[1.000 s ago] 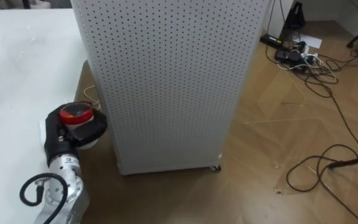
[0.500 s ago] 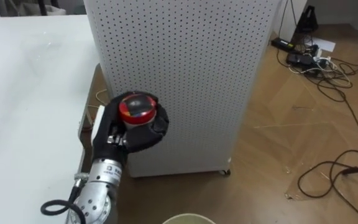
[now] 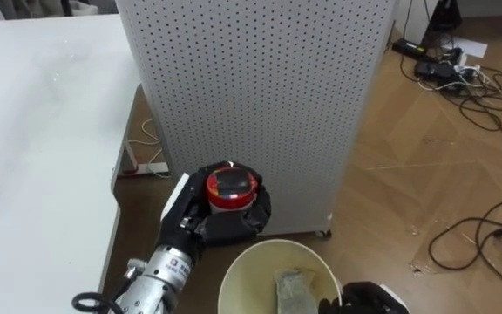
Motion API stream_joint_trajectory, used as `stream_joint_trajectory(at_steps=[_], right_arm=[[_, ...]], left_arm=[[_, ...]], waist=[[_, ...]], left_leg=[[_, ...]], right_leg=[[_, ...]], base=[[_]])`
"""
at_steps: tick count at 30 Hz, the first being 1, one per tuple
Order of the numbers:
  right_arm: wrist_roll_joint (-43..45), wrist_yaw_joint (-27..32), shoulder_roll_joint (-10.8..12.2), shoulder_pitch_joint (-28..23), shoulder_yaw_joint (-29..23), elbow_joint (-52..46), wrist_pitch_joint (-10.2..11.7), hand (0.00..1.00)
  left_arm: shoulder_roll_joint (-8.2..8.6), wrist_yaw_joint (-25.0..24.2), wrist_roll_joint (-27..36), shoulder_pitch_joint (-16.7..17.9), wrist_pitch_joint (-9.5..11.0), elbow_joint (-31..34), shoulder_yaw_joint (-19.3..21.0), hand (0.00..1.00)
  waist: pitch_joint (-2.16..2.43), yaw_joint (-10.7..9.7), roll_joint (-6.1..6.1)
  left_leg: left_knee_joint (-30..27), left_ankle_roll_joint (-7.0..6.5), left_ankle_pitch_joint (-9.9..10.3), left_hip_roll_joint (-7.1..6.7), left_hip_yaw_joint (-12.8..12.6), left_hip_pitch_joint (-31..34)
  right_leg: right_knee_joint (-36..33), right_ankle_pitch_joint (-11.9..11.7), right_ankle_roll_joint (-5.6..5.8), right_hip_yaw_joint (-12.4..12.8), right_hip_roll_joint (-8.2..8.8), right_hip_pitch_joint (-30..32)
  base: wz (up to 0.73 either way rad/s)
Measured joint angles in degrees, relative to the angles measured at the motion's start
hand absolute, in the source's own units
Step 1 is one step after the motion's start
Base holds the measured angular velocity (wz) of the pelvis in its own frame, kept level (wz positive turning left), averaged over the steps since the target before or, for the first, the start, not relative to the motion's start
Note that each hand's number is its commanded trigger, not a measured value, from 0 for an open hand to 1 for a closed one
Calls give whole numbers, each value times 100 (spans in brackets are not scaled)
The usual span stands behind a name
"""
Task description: Pick garbage
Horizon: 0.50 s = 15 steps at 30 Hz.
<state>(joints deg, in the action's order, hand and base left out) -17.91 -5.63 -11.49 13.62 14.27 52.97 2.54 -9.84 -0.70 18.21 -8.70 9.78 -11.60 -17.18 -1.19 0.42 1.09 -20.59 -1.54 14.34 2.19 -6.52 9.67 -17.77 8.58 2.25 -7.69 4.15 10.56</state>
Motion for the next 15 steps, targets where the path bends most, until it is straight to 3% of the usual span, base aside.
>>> stream_joint_trajectory(at_steps=[5, 11, 12, 13, 14, 15], right_arm=[[0, 14, -1, 58, 0, -9, 1, 100], [10, 151, -78, 57, 0, -140, 1, 100], [9, 173, -95, 57, -3, -210, 1, 100], [9, 175, -99, 56, -5, -241, 1, 100], [4, 174, -97, 55, -4, -275, 1, 100], [-6, 174, -98, 55, -5, -307, 1, 100]], left_arm=[[4, -46, 0, 5, -25, 0, 0, 100], [-114, -226, 5, 84, -67, -19, 1, 98], [-124, -229, 5, 133, -81, -19, 1, 93], [-123, -229, 6, 161, -97, -19, 2, 75], [-118, -235, 8, 235, -126, -19, 1, 53], [-111, -257, 12, 284, -157, -19, 1, 22]], waist=[[-2, -15, -1], [-6, -27, -5], [-6, -30, -6], [-6, -30, -6], [-6, -34, -6], [-6, -35, -6]], left_leg=[[-11, 0, 0, 6, -76, 123], [27, 0, 0, 3, -99, 141], [32, 0, 0, 2, -109, 162], [34, 0, 0, 3, -114, 166], [39, 0, 0, 5, -119, 161], [43, 0, 0, 7, -119, 160]], right_leg=[[-32, -1, -1, 58, 0, 166], [-30, -1, -1, 49, 5, 205], [-31, -1, -1, 51, 5, 233], [-30, -1, -1, 53, 4, 240], [-30, -1, -1, 54, 3, 240], [-28, -1, -1, 54, 1, 240]], base=[[-8], [0], [-3], [-4], [0], [0]])
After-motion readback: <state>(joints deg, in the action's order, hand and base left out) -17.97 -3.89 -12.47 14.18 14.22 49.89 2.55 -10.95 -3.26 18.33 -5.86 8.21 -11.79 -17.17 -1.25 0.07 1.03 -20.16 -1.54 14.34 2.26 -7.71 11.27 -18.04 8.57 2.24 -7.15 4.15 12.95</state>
